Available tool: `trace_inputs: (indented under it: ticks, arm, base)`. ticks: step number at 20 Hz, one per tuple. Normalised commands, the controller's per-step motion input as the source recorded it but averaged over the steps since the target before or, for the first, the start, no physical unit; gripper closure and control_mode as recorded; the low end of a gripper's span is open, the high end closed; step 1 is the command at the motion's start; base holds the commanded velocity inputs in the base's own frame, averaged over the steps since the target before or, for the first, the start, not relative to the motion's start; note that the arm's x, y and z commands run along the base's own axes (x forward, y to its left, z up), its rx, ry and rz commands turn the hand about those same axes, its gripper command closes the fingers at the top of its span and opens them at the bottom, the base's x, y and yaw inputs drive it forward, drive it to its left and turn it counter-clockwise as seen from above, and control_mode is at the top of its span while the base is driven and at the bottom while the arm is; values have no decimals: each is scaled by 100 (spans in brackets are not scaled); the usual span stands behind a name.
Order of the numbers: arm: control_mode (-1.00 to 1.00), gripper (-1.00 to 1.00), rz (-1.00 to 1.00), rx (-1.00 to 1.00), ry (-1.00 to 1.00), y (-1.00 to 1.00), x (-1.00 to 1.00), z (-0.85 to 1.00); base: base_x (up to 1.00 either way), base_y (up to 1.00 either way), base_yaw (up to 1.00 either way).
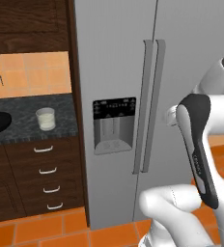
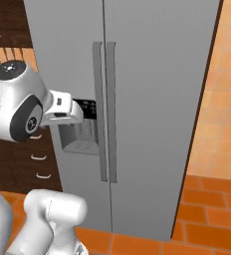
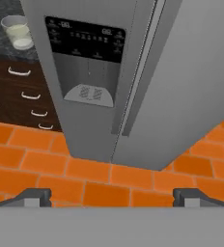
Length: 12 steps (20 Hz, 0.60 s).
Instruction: Grab a lemon wedge from the fridge and one ice cube from the ice bowl, and put them in the glass of lemonade.
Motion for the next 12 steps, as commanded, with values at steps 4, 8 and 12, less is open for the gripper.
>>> trace_inputs:
  ticks: [4, 8, 12]
  arm:
    - [-100, -100, 2, -1, -4, 3, -11, 0]
    - [-100, -100, -9, 23, -15, -3, 25, 23]
    - [-100, -100, -2, 22, -5, 0, 50, 62]
  base:
    - [0, 0, 0]
    - [0, 0, 0]
    - [0, 0, 0]
